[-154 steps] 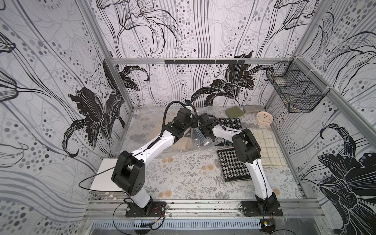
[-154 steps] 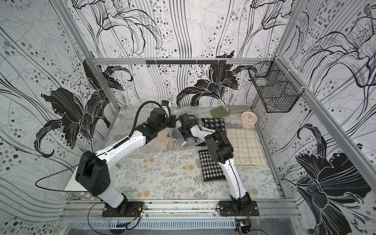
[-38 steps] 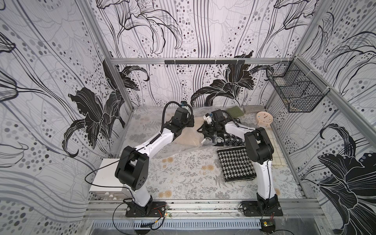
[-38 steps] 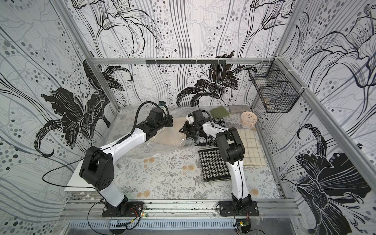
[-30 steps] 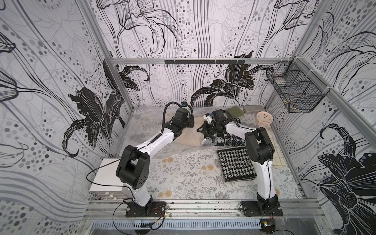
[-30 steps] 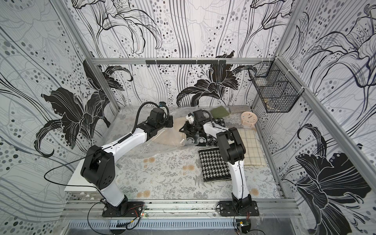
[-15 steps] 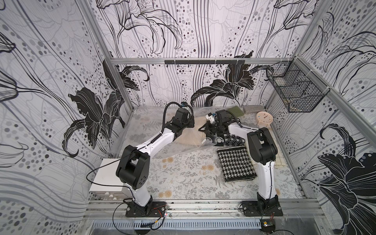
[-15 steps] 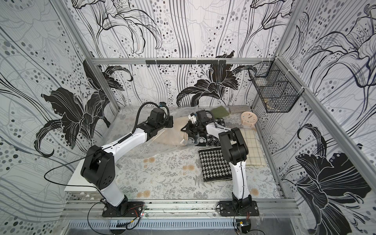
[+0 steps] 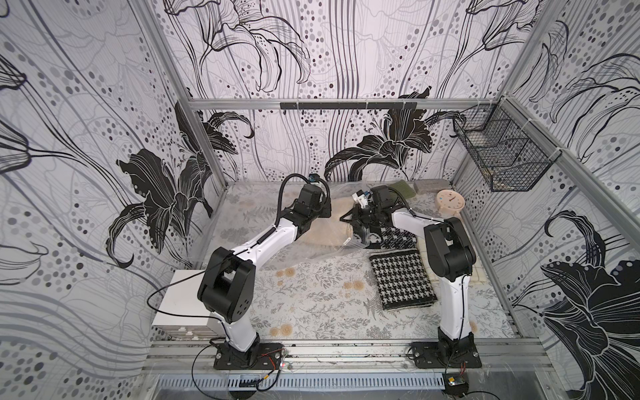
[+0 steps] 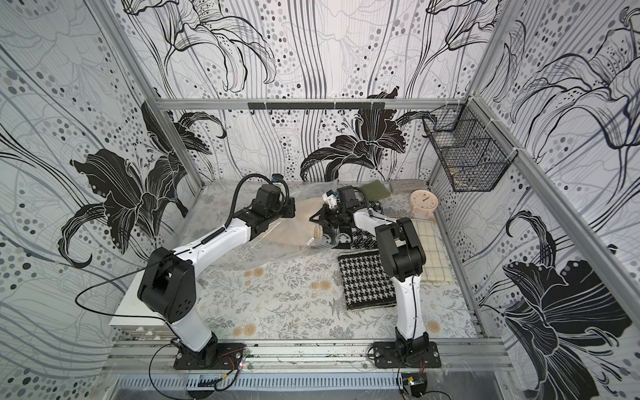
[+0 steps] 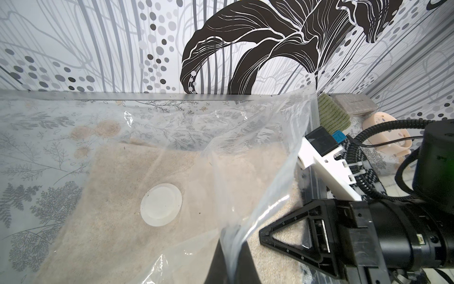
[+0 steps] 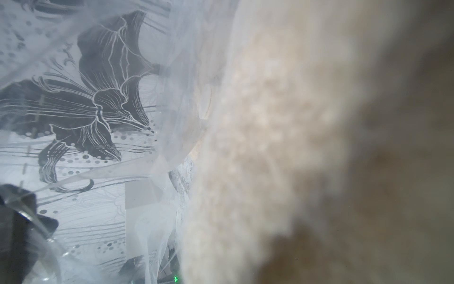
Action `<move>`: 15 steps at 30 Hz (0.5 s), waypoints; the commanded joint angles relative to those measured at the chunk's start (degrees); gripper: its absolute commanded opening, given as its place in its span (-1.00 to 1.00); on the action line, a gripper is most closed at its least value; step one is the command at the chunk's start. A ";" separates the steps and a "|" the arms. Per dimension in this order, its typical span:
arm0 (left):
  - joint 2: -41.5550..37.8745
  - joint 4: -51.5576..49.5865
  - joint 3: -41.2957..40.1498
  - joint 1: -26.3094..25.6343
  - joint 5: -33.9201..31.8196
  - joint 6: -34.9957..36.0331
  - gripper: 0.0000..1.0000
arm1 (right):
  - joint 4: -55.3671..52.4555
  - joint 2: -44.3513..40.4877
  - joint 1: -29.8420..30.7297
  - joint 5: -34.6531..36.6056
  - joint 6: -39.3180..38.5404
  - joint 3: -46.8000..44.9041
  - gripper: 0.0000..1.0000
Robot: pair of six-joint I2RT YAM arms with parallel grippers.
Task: Take the scarf out of the vacuum bag
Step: Take out the scarf from the vacuum bag.
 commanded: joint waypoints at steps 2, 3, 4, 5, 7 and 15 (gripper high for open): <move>-0.30 -0.10 1.62 -0.29 -1.67 0.48 -1.00 | -1.85 -3.39 -0.56 -0.25 -2.03 -0.39 -1.00; -0.20 -0.12 1.67 -0.32 -1.75 0.54 -1.00 | -2.22 -3.56 -0.56 -0.21 -2.31 -0.30 -1.00; -0.19 -0.18 1.67 -0.37 -1.84 0.60 -1.00 | -2.49 -3.70 -0.65 -0.10 -2.54 -0.43 -1.00; -0.21 -0.28 1.66 -0.47 -1.93 0.66 -1.00 | -3.05 -3.90 -0.63 0.16 -2.98 -0.43 -1.00; -0.19 -0.28 1.67 -0.64 -2.11 0.83 -1.00 | -5.08 -4.06 -0.65 0.88 -4.29 0.22 -1.00; -0.12 -0.54 1.67 -0.99 -2.82 1.24 -1.00 | -6.37 -5.49 -0.91 1.65 -5.89 -0.28 -1.00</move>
